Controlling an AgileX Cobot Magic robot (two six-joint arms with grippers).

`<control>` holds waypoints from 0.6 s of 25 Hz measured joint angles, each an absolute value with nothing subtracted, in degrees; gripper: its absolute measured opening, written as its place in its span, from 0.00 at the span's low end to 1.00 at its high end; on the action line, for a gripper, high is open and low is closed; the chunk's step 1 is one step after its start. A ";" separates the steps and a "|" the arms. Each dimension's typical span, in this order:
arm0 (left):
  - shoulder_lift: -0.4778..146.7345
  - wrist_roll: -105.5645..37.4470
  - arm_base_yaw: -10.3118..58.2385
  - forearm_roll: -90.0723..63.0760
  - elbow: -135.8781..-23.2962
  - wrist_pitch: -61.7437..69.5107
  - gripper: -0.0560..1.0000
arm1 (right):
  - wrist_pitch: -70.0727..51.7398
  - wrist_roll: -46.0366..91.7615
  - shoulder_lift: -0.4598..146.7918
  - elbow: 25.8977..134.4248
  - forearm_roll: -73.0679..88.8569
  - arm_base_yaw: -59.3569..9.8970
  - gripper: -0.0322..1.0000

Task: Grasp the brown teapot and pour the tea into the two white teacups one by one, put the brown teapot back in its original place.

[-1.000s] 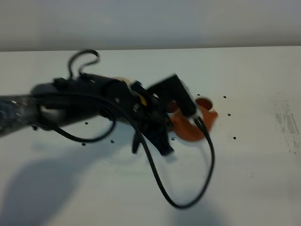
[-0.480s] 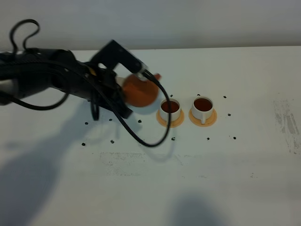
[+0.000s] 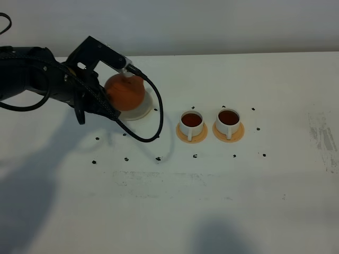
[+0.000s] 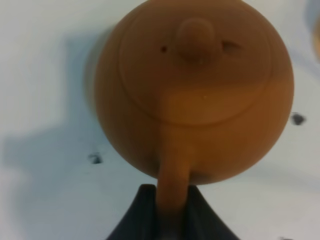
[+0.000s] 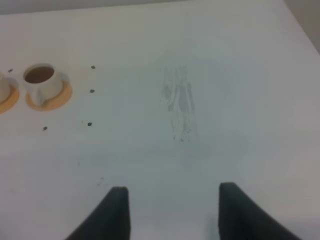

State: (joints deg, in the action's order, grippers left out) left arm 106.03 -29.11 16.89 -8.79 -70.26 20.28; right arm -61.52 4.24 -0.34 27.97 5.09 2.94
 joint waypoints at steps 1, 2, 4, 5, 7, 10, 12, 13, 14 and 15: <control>106.24 -28.79 16.59 -8.73 -70.26 19.77 0.13 | -61.52 4.24 -0.34 27.97 5.09 2.94 0.45; 106.61 -28.39 16.46 -8.73 -70.26 19.01 0.13 | -61.52 4.24 -0.34 27.97 5.09 2.94 0.45; 107.62 -28.16 16.24 -8.73 -70.26 17.36 0.13 | -61.52 4.24 -0.34 27.97 5.09 2.94 0.45; 108.30 -28.12 16.12 -8.73 -70.26 16.91 0.13 | -61.52 4.24 -0.34 27.97 5.09 2.94 0.45; 109.48 -28.10 16.06 -8.73 -70.26 16.31 0.13 | -61.52 4.24 -0.34 27.97 5.09 2.94 0.45; 110.64 -28.05 16.06 -8.79 -70.26 15.97 0.13 | -61.52 4.24 -0.34 27.97 5.13 2.94 0.45; 111.20 -27.99 16.06 -8.79 -70.26 15.69 0.13 | -61.52 4.24 -0.34 27.97 5.13 2.94 0.45; 111.36 -27.99 16.06 -8.79 -70.26 15.31 0.13 | -61.52 4.24 -0.34 27.97 5.13 2.94 0.45; 111.68 -27.99 16.06 -8.79 -70.26 14.78 0.13 | -61.52 4.24 -0.34 27.97 5.13 2.94 0.45; 111.89 -27.99 16.06 -8.84 -70.26 14.22 0.13 | -61.52 4.24 -0.34 27.97 5.13 2.94 0.45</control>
